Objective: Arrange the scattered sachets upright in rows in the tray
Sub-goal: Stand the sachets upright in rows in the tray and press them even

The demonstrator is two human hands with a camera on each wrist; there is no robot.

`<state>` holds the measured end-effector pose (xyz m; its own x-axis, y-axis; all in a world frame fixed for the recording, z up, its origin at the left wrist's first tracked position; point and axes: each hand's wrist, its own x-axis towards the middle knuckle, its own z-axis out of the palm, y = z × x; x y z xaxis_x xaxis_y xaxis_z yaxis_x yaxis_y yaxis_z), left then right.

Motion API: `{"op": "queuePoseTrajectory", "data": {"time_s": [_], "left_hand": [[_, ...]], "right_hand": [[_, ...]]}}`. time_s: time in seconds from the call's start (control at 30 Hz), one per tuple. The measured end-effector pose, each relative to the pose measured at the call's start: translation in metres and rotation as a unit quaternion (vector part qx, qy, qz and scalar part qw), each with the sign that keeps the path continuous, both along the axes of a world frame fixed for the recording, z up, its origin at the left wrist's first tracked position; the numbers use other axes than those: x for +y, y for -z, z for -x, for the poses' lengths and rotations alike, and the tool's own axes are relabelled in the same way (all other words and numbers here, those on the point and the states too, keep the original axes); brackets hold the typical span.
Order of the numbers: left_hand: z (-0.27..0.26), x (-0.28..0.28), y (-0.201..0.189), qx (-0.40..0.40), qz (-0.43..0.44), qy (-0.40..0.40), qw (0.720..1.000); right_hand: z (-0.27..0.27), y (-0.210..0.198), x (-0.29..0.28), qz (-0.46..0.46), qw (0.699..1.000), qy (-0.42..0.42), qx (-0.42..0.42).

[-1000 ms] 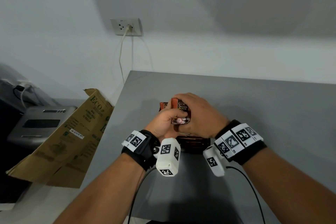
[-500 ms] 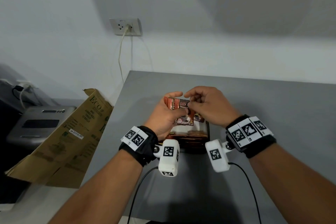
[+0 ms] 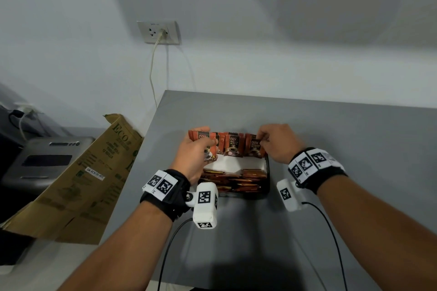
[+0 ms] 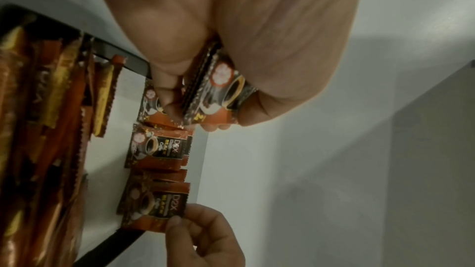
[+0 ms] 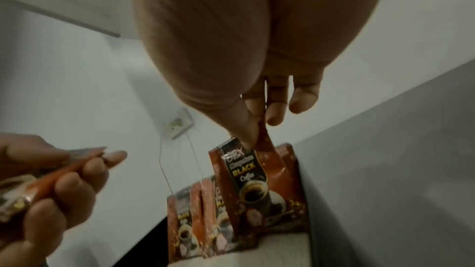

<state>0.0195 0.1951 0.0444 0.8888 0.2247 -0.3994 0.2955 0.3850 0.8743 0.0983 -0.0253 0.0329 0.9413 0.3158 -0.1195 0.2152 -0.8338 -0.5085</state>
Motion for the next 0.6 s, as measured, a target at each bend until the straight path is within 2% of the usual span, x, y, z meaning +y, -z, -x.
{"op": "queuePoseTrajectory", "data": {"time_s": [0.2, 0.47, 0.6], "left_hand": [[0.005, 0.002, 0.001, 0.003, -0.037, 0.018, 0.999], [0.008, 0.001, -0.005, -0.011, -0.070, 0.042, 0.997], [0.009, 0.001, -0.003, -0.007, -0.077, 0.052, 0.996]], "right_hand": [[-0.002, 0.015, 0.005, 0.042, 0.999, -0.013, 0.006], [-0.008, 0.018, 0.010, -0.018, 1.000, -0.001, 0.002], [-0.008, 0.021, 0.007, -0.009, 1.000, -0.008, -0.009]]}}
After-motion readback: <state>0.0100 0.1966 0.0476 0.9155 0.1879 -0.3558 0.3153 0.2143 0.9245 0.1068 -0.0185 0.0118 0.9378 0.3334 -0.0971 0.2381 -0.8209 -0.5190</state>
